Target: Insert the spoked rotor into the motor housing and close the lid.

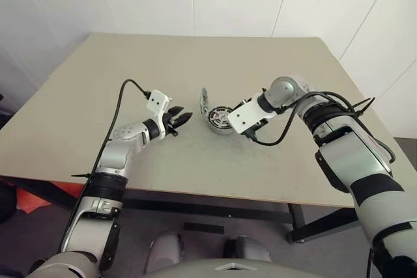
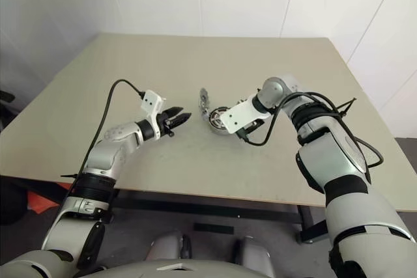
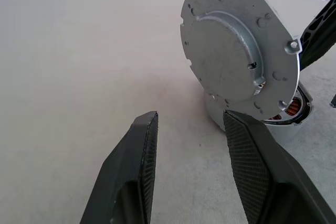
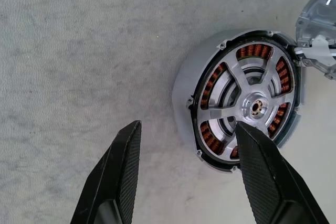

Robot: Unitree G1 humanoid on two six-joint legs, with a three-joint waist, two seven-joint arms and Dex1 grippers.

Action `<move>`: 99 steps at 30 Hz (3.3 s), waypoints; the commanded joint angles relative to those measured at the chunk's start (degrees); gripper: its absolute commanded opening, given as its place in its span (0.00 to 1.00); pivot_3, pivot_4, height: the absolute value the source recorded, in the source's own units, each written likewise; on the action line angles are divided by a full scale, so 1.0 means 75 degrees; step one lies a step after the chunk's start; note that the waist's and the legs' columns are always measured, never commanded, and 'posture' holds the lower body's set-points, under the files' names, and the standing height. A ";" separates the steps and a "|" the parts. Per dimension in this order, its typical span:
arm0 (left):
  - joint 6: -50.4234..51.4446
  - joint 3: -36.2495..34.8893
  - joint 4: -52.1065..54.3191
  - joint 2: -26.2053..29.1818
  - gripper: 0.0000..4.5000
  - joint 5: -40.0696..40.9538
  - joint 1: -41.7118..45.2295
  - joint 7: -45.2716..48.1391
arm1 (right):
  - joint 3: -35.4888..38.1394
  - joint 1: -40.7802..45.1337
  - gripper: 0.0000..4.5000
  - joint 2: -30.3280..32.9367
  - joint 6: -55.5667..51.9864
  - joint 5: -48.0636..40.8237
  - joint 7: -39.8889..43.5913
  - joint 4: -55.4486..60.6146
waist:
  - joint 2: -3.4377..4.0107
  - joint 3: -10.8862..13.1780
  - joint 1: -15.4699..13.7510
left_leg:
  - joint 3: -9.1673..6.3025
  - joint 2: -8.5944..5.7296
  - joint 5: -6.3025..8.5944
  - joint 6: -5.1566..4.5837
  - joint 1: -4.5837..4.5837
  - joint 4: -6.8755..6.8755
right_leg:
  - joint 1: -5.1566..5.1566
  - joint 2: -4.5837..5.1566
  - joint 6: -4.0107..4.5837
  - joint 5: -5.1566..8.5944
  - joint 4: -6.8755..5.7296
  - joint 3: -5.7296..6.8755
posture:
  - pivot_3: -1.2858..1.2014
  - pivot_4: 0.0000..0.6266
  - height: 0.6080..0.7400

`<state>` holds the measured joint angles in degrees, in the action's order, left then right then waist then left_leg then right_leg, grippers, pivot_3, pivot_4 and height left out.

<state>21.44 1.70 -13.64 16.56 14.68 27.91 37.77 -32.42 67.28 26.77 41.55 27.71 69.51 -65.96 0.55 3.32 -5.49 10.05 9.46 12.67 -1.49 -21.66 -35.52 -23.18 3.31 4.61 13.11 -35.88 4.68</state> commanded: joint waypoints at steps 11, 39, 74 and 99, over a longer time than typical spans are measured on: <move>-0.0037 -0.0123 0.0492 0.0142 0.46 0.0041 -0.0101 -0.0085 | -0.0010 -0.0102 0.70 0.0035 0.0006 0.0315 -0.0215 -0.0314 | 0.0000 0.0000 -0.0002 | 0.0000 0.0002 0.0000 0.0001 0.0006 -0.0007 | 0.0004 0.0000 0.0004 -0.0002 -0.0007 0.0000 | 0.52 0.00 1.00; -0.0131 -0.0140 0.0416 0.0064 0.46 0.0043 -0.0160 -0.0251 | 0.0080 -0.0134 0.00 0.0073 0.0077 0.0512 -0.1098 -0.0478 | 0.0000 0.0000 0.0015 | 0.0002 0.0007 0.0002 0.0031 0.0041 -0.0011 | 0.0032 -0.0003 0.0019 -0.0013 -0.0014 0.0000 | 0.52 0.00 1.00; 0.0006 -0.0018 0.1073 -0.0093 0.46 0.0014 -0.1027 -0.0541 | 0.2874 -0.0936 0.00 -0.0922 -1.5418 -0.3970 -0.0322 0.5162 | 0.0003 0.0002 -0.0060 | -0.0003 0.0023 -0.0008 0.0053 -0.0017 -0.0048 | -0.0005 -0.0009 0.0013 -0.0017 -0.0009 0.0012 | 0.52 0.00 1.00; 0.0167 -0.0068 0.1316 0.0077 0.46 0.0022 -0.1148 -0.0612 | 0.3929 -0.0690 0.76 -0.2122 -1.6601 -0.5712 -0.3553 0.5727 | 0.0005 0.0003 -0.0063 | -0.0003 0.0008 -0.0042 0.0118 0.0073 0.0056 | 0.0048 -0.0012 0.0011 -0.0013 0.0016 0.0004 | 0.52 0.00 1.00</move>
<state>22.95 1.89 -6.05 16.58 14.67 19.10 33.26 -3.00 60.41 10.66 -84.14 -13.70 43.32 -23.56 0.58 3.34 -5.96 10.02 9.52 12.36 -0.60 -21.11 -35.10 -22.83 3.22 4.69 13.01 -35.76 4.71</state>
